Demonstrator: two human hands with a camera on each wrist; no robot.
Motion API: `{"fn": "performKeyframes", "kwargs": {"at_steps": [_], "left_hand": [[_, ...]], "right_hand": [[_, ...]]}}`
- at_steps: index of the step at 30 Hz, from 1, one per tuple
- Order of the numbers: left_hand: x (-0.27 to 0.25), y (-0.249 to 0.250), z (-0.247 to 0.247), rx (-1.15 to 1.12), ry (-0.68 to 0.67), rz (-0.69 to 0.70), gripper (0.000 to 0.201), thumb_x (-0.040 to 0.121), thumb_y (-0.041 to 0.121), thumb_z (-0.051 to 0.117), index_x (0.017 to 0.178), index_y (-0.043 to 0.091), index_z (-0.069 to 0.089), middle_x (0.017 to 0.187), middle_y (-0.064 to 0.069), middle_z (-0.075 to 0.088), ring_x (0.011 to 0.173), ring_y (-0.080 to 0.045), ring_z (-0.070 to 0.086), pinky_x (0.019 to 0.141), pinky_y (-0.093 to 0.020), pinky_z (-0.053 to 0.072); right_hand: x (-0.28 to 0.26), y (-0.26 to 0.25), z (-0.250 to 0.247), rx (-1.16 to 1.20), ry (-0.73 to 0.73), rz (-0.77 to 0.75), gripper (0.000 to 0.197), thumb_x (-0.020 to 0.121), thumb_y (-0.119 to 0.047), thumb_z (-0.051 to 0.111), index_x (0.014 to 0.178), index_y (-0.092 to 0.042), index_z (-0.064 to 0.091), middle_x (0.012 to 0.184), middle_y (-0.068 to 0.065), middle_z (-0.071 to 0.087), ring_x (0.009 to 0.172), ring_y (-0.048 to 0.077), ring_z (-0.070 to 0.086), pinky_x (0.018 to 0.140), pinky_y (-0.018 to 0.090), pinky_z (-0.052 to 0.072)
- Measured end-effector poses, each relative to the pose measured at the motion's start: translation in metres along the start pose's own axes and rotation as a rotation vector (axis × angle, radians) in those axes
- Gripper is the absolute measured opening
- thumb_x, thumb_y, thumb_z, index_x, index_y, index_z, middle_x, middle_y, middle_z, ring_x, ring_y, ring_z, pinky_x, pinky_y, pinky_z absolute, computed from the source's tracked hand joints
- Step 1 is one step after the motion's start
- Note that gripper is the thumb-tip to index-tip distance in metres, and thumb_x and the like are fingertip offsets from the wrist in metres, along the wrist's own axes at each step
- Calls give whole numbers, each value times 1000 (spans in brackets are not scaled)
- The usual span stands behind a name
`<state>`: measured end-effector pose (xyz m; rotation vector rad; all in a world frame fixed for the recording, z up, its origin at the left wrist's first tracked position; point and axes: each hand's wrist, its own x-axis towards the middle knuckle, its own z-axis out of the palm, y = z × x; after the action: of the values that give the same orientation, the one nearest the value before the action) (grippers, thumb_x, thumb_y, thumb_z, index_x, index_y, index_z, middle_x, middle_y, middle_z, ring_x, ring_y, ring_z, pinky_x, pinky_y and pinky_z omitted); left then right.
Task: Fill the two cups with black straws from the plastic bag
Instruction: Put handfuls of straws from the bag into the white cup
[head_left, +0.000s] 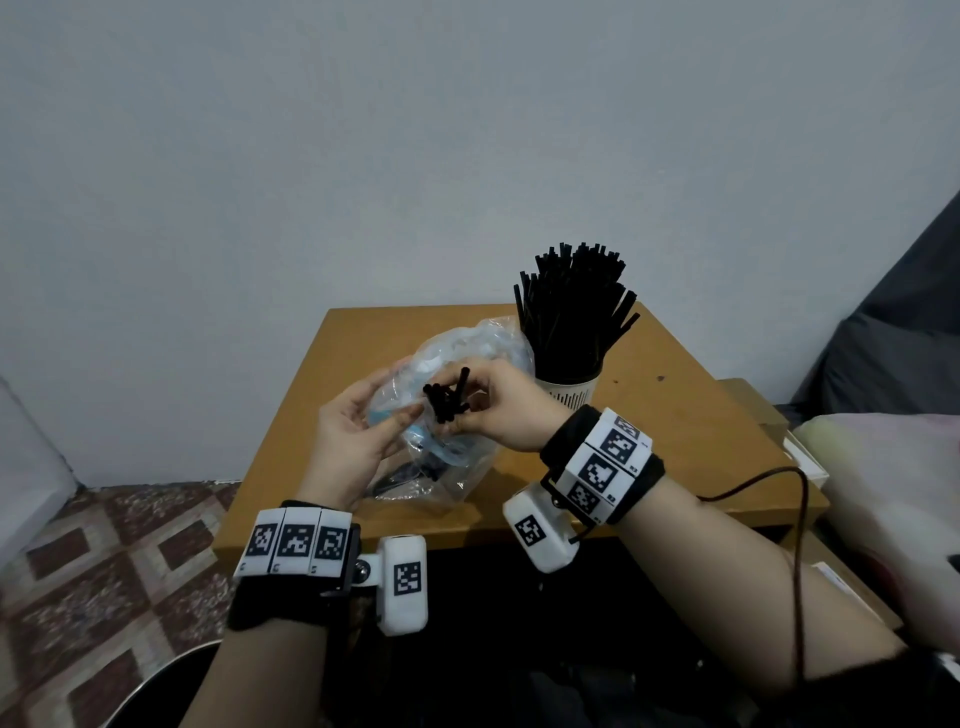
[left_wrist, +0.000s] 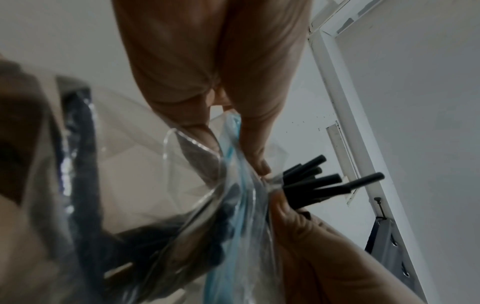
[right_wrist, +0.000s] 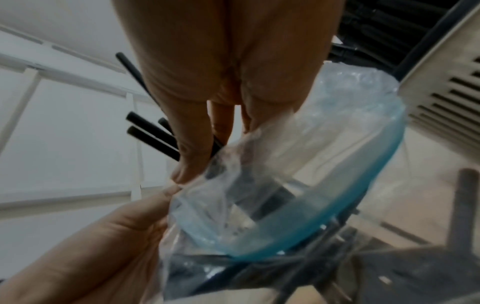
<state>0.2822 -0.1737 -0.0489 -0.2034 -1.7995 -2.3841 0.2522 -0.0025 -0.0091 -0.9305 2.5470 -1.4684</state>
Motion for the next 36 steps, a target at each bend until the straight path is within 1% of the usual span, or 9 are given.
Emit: {"fn": "performKeyframes", "kwargs": {"at_steps": [4, 7, 11, 16, 20, 23, 28, 32, 36], "left_hand": [[0, 0, -2, -7, 6, -18, 43, 71, 5, 68, 110, 25, 65, 117, -9, 68, 88, -21, 72, 70, -31, 61], [3, 2, -5, -10, 33, -16, 47, 67, 13, 71, 112, 25, 65, 119, -9, 67, 99, -28, 69, 76, -38, 60], [5, 2, -3, -4, 38, -10, 49, 68, 14, 71, 115, 24, 64, 116, -6, 69, 99, -30, 69, 75, -39, 60], [2, 4, -1, 0, 33, -8, 51, 68, 13, 70, 117, 24, 64, 109, 3, 71, 83, -24, 69, 61, -26, 60], [1, 6, -1, 0, 33, -6, 48, 68, 13, 70, 113, 27, 65, 113, 3, 69, 80, -20, 69, 59, -23, 58], [0, 7, 0, 8, 40, 2, 45, 69, 13, 69, 111, 27, 65, 113, 3, 68, 78, -17, 70, 58, -21, 57], [1, 6, 1, 5, 38, 1, 42, 75, 7, 68, 112, 26, 64, 114, 0, 68, 73, -14, 70, 55, -20, 56], [2, 7, 0, 2, 33, 1, 42, 70, 12, 69, 109, 28, 64, 123, -6, 65, 68, -13, 69, 53, -18, 55], [5, 7, -2, -16, 34, -8, 43, 70, 12, 70, 110, 27, 65, 120, -7, 67, 75, -18, 69, 56, -22, 57]], "right_hand": [[2, 4, -1, 25, 18, -7, 23, 80, -2, 70, 100, -11, 65, 90, -10, 65, 90, 7, 64, 85, 28, 52], [2, 2, -6, 48, 106, -7, 18, 88, -13, 64, 105, -10, 66, 98, -1, 69, 96, 13, 66, 92, 35, 51], [2, -6, -12, -1, 324, -65, 15, 90, -18, 61, 102, -9, 65, 97, 5, 70, 93, 13, 67, 86, 32, 54], [3, -7, -18, -172, 489, -116, 11, 91, -22, 62, 97, -13, 64, 80, -8, 64, 75, -2, 61, 68, 8, 45], [5, -2, -20, -279, 527, -124, 15, 92, -32, 59, 98, -18, 62, 87, 1, 67, 83, 12, 64, 73, 25, 52], [5, 0, -21, -447, 532, -103, 18, 92, -40, 54, 98, -24, 59, 88, -1, 65, 82, 13, 63, 67, 32, 53], [2, -7, -26, -412, 547, -159, 15, 94, -26, 55, 82, -19, 49, 65, -7, 52, 57, 2, 54, 52, 10, 37], [0, -18, -31, -308, 571, -225, 13, 93, -12, 57, 84, -12, 48, 59, -14, 46, 56, -12, 54, 48, 3, 37], [2, -24, -37, -280, 575, -235, 11, 93, -13, 58, 88, -4, 54, 56, -15, 48, 52, -12, 54, 48, 4, 37]]}}
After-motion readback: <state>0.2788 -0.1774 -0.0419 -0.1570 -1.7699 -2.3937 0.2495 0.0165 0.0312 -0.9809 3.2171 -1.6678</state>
